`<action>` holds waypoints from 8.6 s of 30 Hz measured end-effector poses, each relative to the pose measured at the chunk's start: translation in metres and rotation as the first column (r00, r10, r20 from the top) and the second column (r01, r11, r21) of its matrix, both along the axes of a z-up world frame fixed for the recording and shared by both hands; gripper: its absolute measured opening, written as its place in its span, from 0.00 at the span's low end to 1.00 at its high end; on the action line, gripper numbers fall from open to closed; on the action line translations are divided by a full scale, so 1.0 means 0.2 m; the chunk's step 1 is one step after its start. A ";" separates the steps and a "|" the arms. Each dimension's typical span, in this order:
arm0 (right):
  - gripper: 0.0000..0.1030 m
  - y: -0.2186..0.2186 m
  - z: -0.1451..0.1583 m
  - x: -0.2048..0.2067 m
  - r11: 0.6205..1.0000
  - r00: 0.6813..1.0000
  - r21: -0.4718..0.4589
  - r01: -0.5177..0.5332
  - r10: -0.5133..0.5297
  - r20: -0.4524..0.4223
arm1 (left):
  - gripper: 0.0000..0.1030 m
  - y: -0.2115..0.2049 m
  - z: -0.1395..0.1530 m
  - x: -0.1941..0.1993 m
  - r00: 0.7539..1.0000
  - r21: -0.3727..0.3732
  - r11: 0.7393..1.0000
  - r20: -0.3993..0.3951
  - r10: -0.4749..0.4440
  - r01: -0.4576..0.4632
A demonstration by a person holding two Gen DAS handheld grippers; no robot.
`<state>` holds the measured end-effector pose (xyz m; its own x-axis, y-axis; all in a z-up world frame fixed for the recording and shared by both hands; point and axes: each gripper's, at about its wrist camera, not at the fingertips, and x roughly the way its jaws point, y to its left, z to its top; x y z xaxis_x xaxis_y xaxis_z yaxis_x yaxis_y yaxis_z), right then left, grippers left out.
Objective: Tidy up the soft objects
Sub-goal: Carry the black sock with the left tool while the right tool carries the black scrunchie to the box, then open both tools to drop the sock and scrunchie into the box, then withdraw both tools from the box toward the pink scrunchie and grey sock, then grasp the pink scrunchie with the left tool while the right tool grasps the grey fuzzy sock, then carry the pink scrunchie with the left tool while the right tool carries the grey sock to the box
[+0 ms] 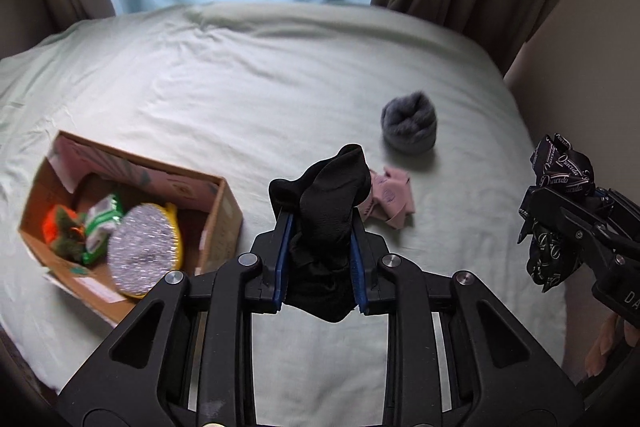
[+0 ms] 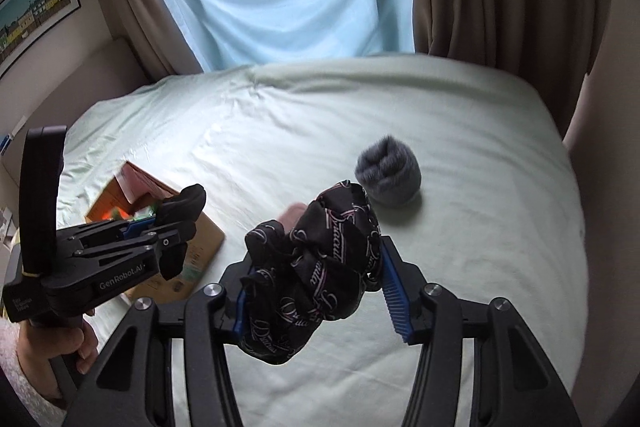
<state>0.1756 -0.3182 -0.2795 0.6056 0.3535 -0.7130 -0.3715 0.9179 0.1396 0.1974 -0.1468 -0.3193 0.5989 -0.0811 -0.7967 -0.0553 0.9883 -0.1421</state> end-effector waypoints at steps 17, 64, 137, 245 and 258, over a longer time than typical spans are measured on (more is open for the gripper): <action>0.48 0.56 0.66 -0.45 0.975 0.979 0.096 0.202 -0.203 -0.003 | 0.22 0.65 0.78 -0.37 0.996 -0.033 0.999 0.088 -0.005 0.008; 0.77 1.74 -0.33 0.38 0.963 0.811 -0.001 0.271 -0.229 -0.538 | 1.00 1.75 -0.17 0.25 0.945 -0.031 0.988 -0.289 -0.151 0.148; 0.92 0.64 0.81 -0.67 0.926 0.929 -0.098 0.365 -0.355 0.103 | 1.00 1.01 0.83 -0.52 0.990 0.051 0.990 0.042 -0.135 0.133; 0.51 1.01 0.70 -0.22 0.979 0.994 0.178 0.094 -0.101 0.029 | 0.19 1.04 0.72 -0.21 0.985 -0.091 0.989 0.139 -0.102 0.116; 0.51 1.46 0.30 -0.23 0.967 0.966 0.143 0.210 -0.182 -0.185 | 0.19 1.62 0.44 -0.21 0.996 -0.075 0.993 0.004 -0.087 0.087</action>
<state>0.1292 -0.0267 -0.2190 0.5499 0.3582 -0.7545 -0.1451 0.9306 0.3360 0.1556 0.1780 -0.2312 0.5877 -0.1921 -0.7859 0.0305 0.9760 -0.2157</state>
